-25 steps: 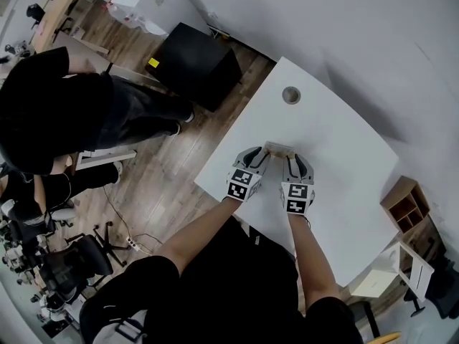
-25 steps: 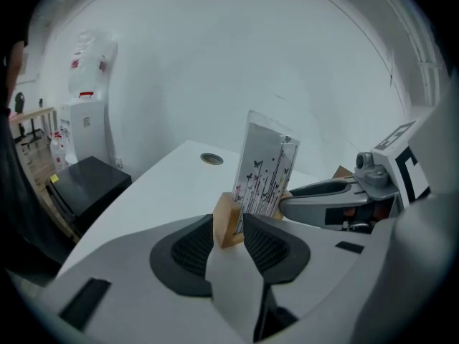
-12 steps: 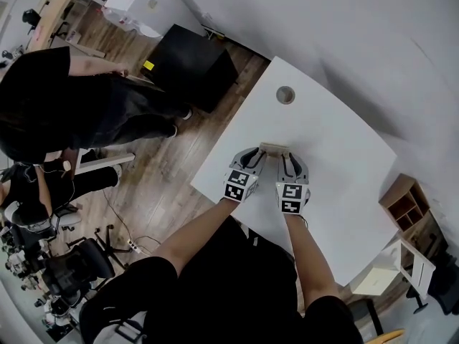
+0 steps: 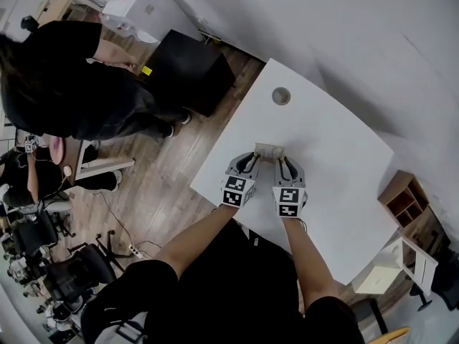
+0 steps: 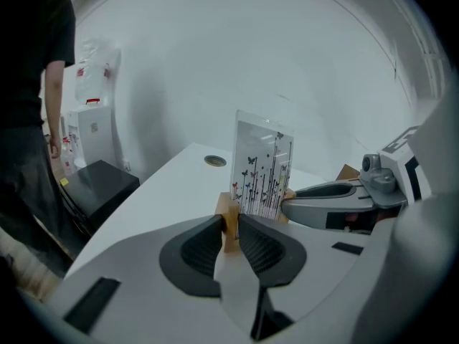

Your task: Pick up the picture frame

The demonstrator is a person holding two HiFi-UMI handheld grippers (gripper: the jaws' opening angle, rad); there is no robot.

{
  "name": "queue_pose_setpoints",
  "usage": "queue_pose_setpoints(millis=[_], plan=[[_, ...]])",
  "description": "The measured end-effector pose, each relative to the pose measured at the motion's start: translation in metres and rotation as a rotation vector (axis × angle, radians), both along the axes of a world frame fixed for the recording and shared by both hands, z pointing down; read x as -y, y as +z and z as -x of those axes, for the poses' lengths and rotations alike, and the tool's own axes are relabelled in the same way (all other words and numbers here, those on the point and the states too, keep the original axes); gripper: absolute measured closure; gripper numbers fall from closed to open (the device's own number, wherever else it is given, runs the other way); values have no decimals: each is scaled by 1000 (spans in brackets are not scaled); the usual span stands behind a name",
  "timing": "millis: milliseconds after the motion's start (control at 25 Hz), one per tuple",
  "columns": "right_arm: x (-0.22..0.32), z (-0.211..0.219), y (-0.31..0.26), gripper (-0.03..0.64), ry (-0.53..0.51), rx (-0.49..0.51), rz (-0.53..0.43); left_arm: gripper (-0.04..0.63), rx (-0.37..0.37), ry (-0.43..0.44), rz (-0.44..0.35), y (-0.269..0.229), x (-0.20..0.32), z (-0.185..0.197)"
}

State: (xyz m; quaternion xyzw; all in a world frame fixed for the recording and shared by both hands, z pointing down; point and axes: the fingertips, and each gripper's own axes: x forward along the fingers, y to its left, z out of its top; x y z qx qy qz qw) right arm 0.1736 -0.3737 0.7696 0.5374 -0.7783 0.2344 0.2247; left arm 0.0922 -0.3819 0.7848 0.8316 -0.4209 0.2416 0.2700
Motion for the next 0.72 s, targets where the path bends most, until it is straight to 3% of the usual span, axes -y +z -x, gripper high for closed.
queue_pose_setpoints(millis=[440,720], plan=[[-24,0,-41,537,-10,-18,-72,520,-8,8,-49,-38,-26,0],[-64,6,-80,538,49,-4,-107,523,-40,7,-104,-81,-61,8]])
